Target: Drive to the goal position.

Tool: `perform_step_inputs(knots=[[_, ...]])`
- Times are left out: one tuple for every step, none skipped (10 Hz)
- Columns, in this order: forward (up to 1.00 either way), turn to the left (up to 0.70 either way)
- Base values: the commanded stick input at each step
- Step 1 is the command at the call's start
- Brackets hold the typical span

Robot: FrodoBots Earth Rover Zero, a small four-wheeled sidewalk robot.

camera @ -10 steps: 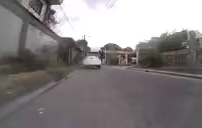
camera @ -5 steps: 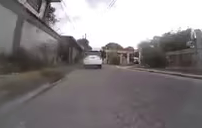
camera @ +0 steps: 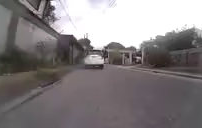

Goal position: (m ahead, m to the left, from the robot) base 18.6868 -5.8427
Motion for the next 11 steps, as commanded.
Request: perform_step_inputs(knots=[[1.00,-0.37],[1.00,-0.40],[1.00,-0.40],[1.00,-0.19],[1.00,-0.04],[1.00,0.00],[1.00,0.00],[1.00,0.00],[1.00,0.00],[1.00,0.00],[1.00,0.00]])
